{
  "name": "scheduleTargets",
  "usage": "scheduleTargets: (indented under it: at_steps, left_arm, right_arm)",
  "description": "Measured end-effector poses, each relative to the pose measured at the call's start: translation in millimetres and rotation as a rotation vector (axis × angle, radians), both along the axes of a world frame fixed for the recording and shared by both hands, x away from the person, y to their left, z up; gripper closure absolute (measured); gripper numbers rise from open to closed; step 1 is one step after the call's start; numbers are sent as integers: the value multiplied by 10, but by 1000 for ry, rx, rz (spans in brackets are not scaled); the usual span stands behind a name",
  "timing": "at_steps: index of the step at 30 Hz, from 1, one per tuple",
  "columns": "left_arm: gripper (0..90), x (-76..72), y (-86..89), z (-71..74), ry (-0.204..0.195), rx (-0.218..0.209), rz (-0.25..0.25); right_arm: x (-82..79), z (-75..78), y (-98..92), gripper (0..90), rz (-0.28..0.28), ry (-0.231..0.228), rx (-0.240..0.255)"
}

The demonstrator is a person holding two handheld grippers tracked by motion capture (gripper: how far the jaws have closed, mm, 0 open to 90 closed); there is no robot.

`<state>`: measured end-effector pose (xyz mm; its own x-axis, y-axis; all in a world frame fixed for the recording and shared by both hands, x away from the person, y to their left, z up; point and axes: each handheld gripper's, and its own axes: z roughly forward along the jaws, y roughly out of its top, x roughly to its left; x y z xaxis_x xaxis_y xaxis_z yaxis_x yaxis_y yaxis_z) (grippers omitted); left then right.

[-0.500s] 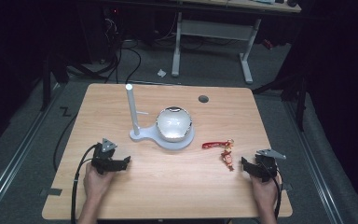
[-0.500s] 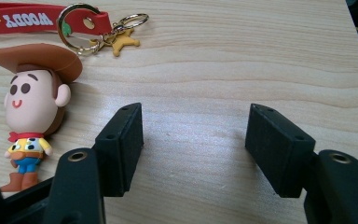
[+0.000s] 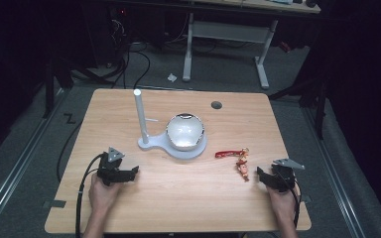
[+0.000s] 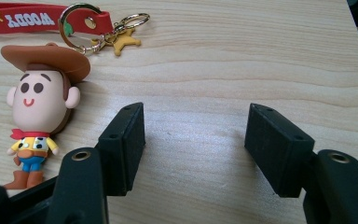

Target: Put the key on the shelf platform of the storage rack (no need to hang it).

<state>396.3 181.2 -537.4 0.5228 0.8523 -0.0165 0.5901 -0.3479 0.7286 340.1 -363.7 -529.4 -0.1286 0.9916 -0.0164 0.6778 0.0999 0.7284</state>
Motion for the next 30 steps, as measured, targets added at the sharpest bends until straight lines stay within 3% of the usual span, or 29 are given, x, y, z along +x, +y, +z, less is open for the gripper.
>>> scheduleTargets:
  at_steps: [8,11,19,24,30]
  left_arm:
    - [160,-10,7,2,1,0,5]
    - [160,-9,7,2,0,0,5]
    - [160,-9,7,2,1,-1,5]
    - [160,-10,7,1,0,-2,6]
    - [161,-10,7,1,0,-2,6]
  right_arm:
    - [-7,-2,8,384,-6,-3,-2]
    - [-22,8,4,434,-8,1,3]
    - [-131,63,-37,488,-2,-28,49]
    - [-228,144,-32,491,25,-58,87]
    - [-335,210,34,500,64,-79,99]
